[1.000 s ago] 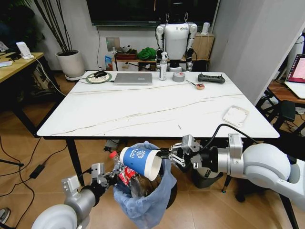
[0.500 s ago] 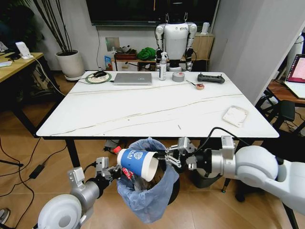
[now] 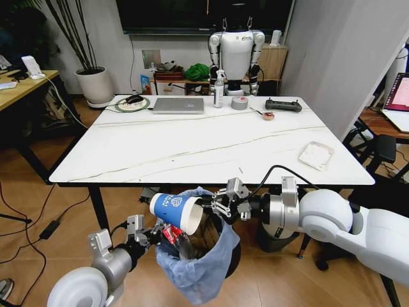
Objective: Pick up the trash bin and place the trash from the table into it.
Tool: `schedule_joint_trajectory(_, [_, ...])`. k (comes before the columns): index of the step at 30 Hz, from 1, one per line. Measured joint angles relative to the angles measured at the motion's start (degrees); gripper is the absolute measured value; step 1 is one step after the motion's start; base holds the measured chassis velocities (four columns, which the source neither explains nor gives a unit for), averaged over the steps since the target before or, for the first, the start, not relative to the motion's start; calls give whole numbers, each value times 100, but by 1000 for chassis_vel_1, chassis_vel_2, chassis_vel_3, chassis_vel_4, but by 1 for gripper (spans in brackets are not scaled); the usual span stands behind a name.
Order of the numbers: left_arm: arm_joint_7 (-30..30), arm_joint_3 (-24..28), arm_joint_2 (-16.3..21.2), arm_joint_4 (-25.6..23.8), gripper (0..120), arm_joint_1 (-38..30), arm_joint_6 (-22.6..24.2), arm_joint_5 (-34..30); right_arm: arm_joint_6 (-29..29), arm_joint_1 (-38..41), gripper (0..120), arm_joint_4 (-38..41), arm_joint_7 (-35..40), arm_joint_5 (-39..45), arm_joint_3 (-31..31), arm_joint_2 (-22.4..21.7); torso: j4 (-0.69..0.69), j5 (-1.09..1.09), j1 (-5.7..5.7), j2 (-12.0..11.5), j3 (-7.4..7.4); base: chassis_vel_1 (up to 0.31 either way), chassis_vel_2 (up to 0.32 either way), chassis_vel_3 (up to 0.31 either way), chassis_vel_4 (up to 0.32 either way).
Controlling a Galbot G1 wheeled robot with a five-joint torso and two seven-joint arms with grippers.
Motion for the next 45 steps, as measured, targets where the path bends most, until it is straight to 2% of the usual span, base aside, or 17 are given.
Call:
schedule_joint_trajectory(10, [3,-192,-49,-96,0,293,16,79,128,-79,0,-36,-130,-147,-11,40,0,0,0,0,0,0,0,0,0])
schedule_joint_trajectory(18, [8,-374,-61,-219,0,540,23,87,192,-265,30,-75,-262,-261,60,66,0,0,0,0,0,0,0,0,0])
schedule_joint_trajectory(21, [9,-407,-62,-240,0,584,26,88,196,-288,36,-79,-289,-278,80,64,0,0,0,0,0,0,0,0,0])
schedule_joint_trajectory(27, [10,-491,-125,-318,0,737,34,130,197,-369,64,-65,-329,-311,133,44,0,0,0,0,0,0,0,0,0])
schedule_joint_trajectory(30, [11,-498,-142,-339,0,769,38,143,197,-382,70,-59,-352,-320,150,20,0,0,0,1,0,0,0,0,0])
schedule_joint_trajectory(45, [20,-515,-226,-403,0,950,52,263,240,-494,77,-175,-477,-383,468,-109,0,0,0,0,0,0,0,0,0])
